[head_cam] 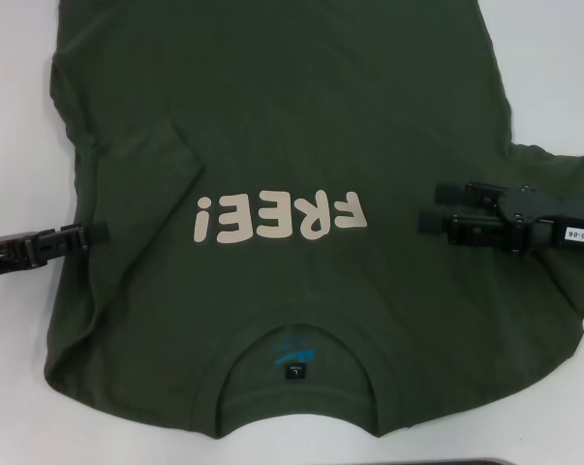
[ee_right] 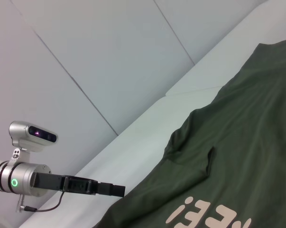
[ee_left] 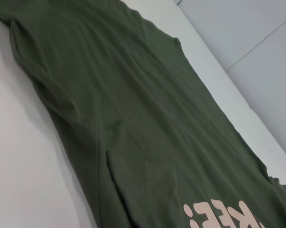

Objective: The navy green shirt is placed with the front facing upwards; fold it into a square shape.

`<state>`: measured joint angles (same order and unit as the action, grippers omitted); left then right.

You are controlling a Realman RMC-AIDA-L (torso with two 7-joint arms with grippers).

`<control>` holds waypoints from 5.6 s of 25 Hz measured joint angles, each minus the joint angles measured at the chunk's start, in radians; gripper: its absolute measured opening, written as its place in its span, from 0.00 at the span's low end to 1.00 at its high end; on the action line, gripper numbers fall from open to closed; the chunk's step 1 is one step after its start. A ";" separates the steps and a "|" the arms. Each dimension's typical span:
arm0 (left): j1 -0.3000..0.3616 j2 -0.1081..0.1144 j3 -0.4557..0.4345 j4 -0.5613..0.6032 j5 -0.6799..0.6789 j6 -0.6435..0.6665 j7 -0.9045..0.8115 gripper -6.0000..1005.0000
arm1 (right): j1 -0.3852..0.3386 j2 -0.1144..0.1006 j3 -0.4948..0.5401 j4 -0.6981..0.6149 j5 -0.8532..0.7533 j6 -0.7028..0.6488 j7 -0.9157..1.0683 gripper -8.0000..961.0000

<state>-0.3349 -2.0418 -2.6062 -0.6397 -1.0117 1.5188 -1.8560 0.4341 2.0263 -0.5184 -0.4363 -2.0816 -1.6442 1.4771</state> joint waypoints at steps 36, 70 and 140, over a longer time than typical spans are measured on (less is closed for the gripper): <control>-0.030 -0.018 0.000 0.000 0.056 -0.013 -0.003 0.49 | -0.007 0.002 0.000 0.004 0.002 -0.010 -0.003 0.92; -0.071 -0.037 0.062 0.000 0.054 -0.076 -0.024 0.08 | -0.007 0.001 0.007 -0.001 0.002 -0.009 -0.001 0.91; -0.085 -0.063 -0.049 -0.037 -0.110 0.080 0.129 0.88 | -0.199 -0.168 0.166 -0.251 -0.039 -0.111 0.450 0.91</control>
<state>-0.4196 -2.1048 -2.6548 -0.6765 -1.1215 1.5991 -1.7269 0.2349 1.8579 -0.3527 -0.6869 -2.1207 -1.7547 1.9273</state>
